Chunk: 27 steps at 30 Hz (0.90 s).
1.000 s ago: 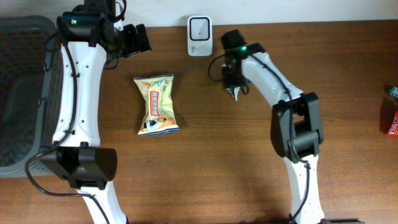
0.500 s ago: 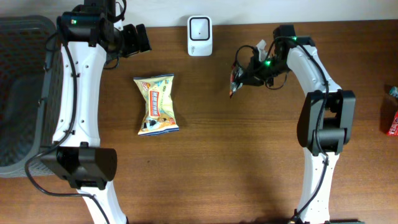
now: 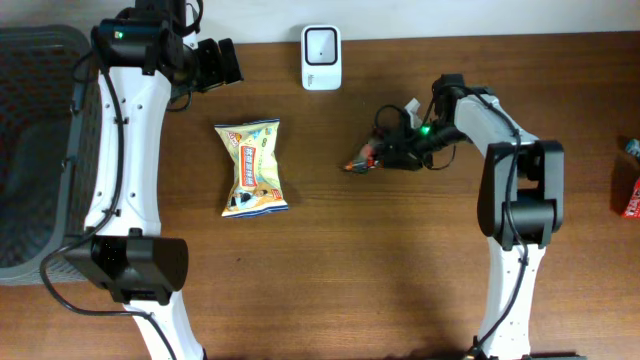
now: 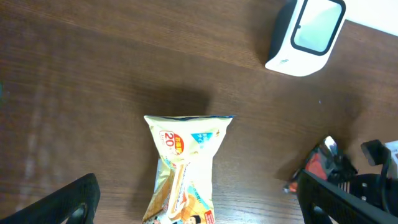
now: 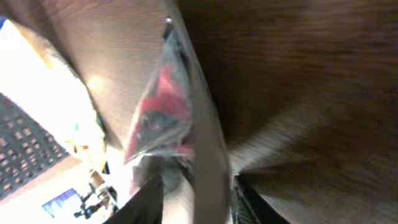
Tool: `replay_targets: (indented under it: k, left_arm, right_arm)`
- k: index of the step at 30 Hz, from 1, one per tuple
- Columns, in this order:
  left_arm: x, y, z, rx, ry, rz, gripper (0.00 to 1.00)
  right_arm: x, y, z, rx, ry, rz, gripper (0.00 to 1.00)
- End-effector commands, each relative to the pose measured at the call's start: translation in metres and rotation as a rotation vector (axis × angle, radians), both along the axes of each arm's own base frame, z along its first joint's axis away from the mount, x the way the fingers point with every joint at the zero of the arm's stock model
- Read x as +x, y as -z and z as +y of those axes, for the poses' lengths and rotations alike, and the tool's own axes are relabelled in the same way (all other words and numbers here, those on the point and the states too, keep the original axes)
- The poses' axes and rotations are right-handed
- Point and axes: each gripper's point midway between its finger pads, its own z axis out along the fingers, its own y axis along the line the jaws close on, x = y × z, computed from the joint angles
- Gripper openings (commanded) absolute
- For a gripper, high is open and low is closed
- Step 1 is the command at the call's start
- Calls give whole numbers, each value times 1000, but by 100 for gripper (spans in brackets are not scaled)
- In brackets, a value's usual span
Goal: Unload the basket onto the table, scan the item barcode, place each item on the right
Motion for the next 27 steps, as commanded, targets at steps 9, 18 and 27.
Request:
replay_targets:
  k: [9,18,27]
  left_arm:
    - [-1,-4,5,6,-17,-8,99]
    - [-1,-4,5,6,-17,-9,99]
    - [-1,-4,5,6,-17,-9,99]
  right_arm:
    - [6,-26,-61,-320,0,23,37]
    - [6,-29,-16,-316,-93,-31,36]
    - [3,-29,21,-305,-164,-75,24]
